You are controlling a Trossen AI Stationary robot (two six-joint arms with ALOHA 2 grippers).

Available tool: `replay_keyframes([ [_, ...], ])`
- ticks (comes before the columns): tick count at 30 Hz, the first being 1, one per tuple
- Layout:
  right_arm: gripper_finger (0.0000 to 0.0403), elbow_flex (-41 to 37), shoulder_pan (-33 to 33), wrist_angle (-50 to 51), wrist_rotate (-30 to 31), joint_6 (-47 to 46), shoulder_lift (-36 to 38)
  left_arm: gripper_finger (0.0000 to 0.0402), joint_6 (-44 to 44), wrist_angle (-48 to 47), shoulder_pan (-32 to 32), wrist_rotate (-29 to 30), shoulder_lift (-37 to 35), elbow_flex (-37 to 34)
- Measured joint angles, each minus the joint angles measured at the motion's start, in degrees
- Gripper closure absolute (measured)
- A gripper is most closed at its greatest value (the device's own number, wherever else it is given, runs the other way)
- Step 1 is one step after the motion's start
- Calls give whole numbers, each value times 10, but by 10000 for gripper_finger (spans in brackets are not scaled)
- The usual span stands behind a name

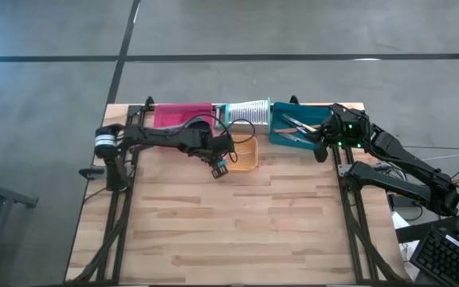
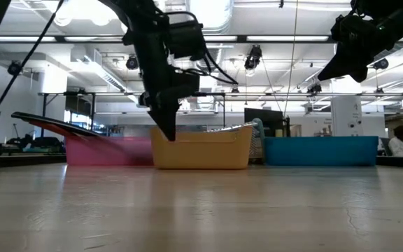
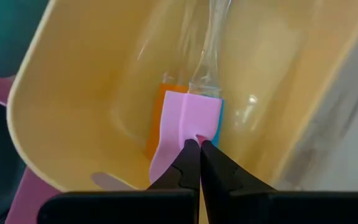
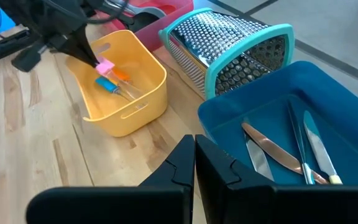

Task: Pick & Place Kitchen Items
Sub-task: Put the pink spatula into the yellow bin, then return to Home Position

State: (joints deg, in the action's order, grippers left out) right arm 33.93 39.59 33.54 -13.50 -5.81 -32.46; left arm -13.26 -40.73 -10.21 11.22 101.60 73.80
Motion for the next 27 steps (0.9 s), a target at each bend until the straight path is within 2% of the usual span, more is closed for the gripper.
replay_keyframes([
  [13,394,0,0,0,0,0,0,393,21,2,-22,-28,36,1],
  [18,394,0,0,0,0,0,0,338,67,0,-22,-45,33,14],
  [22,394,-1,0,0,0,0,0,287,70,-4,-22,-48,33,41],
  [27,394,-1,0,-1,0,0,0,242,71,-62,-22,-48,32,100],
])
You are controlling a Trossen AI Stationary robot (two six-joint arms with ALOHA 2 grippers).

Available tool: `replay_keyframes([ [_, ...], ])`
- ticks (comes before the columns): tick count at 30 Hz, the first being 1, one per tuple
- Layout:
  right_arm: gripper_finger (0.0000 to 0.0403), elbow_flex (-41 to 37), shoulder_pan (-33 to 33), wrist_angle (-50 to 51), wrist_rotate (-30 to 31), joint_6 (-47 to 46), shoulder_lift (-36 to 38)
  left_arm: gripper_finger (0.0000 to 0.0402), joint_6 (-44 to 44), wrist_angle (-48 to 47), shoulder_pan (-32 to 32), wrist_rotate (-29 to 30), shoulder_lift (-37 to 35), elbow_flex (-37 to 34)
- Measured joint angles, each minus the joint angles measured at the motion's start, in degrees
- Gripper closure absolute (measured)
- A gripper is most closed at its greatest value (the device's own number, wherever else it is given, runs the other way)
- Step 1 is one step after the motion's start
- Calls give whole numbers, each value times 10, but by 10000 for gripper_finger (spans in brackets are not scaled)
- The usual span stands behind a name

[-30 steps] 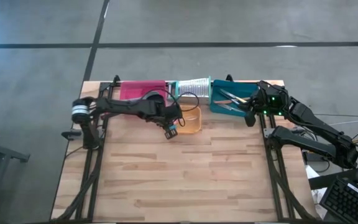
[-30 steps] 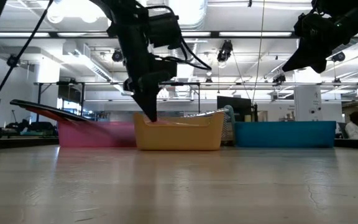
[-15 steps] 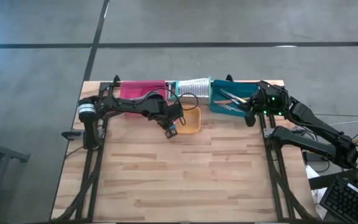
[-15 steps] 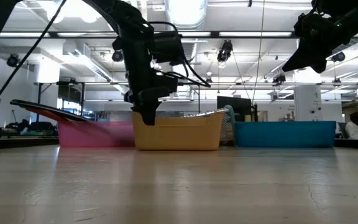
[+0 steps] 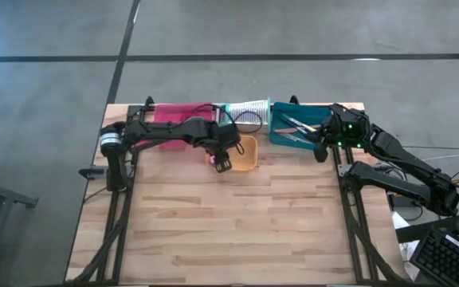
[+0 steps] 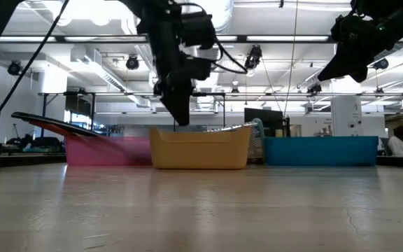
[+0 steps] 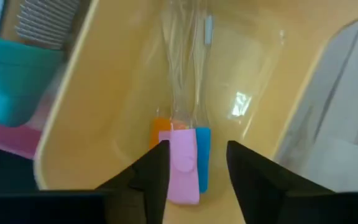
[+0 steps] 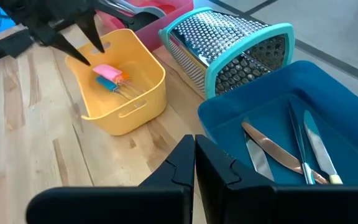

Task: Pick & Place Kitchen Items
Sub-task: Return to Home Position

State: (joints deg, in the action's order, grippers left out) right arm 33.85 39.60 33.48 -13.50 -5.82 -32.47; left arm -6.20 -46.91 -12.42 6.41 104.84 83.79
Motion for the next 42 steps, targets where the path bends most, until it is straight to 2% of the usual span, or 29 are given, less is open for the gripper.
replay_keyframes([
  [5,394,0,0,0,0,0,0,229,-1,-61,4,0,-10,68],
  [11,394,0,0,-5,-2,-4,0,235,8,-10,44,0,-68,79],
  [14,394,-6,-4,-67,-22,-23,0,237,12,13,70,6,-95,78],
  [17,394,-11,-22,-155,-71,-39,1,236,21,35,99,15,-118,78],
  [19,394,-13,-47,-210,-93,-46,2,237,38,42,121,27,-133,78],
  [23,394,-16,-127,-287,-83,-40,5,237,79,92,174,83,-163,64],
  [28,394,-30,-261,-353,2,0,6,236,143,197,238,95,-221,-13],
  [32,394,-48,-371,-355,112,15,2,238,138,235,277,96,-282,-101],
  [35,394,-61,-437,-323,168,47,0,243,143,279,295,98,-336,-183],
  [38,394,-59,-472,-263,180,50,3,252,151,309,298,97,-397,-258],
  [42,394,-52,-476,-201,163,9,7,269,131,321,292,102,-478,-347],
])
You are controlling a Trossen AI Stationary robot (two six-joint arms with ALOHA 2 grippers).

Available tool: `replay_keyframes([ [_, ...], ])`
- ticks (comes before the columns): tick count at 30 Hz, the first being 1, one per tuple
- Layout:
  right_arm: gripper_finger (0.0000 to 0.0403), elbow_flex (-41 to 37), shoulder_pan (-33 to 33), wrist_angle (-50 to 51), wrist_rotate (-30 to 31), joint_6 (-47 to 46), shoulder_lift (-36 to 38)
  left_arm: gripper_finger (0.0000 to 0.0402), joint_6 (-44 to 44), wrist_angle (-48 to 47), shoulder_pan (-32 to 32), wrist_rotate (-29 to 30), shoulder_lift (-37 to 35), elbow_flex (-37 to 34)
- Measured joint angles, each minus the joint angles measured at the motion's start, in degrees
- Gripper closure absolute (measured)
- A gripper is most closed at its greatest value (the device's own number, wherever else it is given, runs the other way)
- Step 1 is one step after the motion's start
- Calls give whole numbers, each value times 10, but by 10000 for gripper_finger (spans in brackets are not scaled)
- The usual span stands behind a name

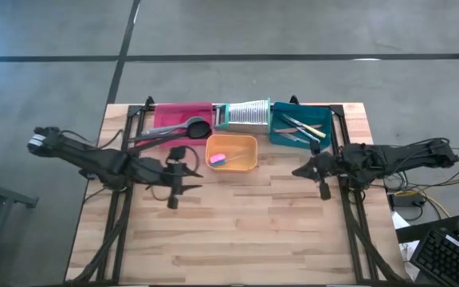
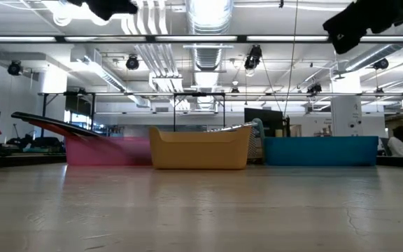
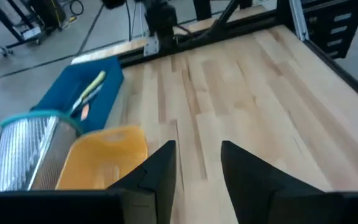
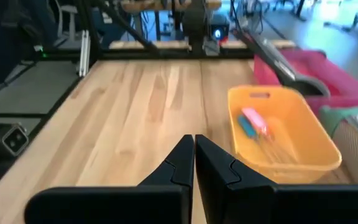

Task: Pick & Place Kitchen Items
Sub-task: Return to Home Position

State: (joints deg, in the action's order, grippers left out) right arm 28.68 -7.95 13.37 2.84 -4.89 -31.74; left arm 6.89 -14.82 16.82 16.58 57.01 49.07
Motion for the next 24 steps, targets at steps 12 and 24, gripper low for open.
replay_keyframes([
  [12,394,-10,25,1,-3,58,108,324,40,173,-3,0,-250,-232],
  [24,395,-65,89,-35,-56,60,143,357,36,208,-43,-19,-351,-331],
])
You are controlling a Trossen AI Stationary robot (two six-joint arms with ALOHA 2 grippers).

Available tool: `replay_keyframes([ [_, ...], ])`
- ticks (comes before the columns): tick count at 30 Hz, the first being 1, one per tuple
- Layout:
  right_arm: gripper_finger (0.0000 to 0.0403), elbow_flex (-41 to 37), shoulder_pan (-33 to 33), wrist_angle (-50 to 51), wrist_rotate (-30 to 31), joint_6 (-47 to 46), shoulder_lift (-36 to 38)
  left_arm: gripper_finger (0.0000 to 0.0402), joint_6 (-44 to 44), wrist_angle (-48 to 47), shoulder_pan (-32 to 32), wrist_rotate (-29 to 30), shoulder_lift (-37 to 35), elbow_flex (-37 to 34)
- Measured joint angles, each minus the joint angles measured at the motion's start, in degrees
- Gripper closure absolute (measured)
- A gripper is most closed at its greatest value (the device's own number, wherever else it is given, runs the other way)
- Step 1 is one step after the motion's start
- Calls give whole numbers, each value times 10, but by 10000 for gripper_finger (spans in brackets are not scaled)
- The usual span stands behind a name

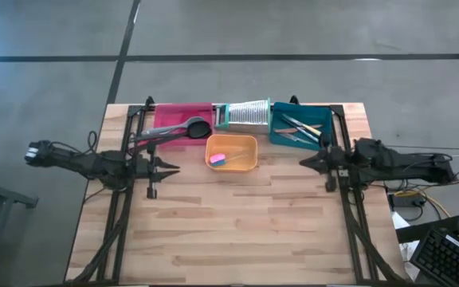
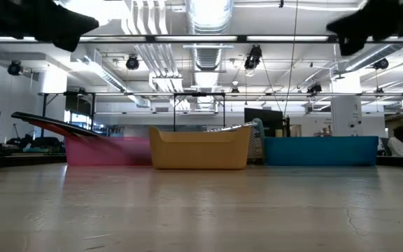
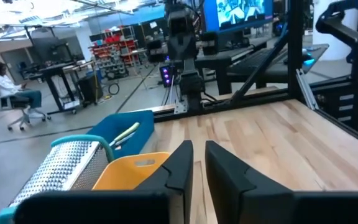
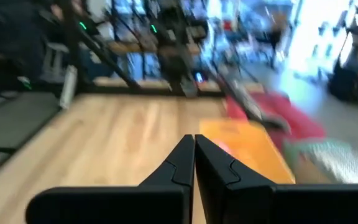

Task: Pick & Place Kitchen Items
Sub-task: Return to Home Position

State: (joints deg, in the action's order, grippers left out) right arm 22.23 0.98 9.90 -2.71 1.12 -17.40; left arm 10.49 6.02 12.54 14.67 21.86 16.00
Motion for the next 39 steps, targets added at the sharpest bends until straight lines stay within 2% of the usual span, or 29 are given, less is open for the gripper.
replay_keyframes([
  [5,395,-50,82,0,-33,-29,-16,367,-18,-20,-11,-6,-3,-15],
  [10,395,-79,156,-58,-115,-59,-6,382,-23,-42,-12,-4,-17,-18],
  [14,395,-107,191,-97,-120,-94,-8,395,-15,-44,-12,-3,-39,-27],
  [21,394,-131,205,-97,-126,-67,-6,384,-4,-45,-12,40,-51,-50],
  [26,394,-132,205,-98,-60,-68,-7,366,-4,-54,-12,48,-50,-63],
  [32,394,-132,204,-94,-49,-178,-8,361,-4,-56,-11,48,-50,-84],
  [39,394,-133,204,-93,-49,-190,-8,367,-4,-57,-11,48,-50,-117],
])
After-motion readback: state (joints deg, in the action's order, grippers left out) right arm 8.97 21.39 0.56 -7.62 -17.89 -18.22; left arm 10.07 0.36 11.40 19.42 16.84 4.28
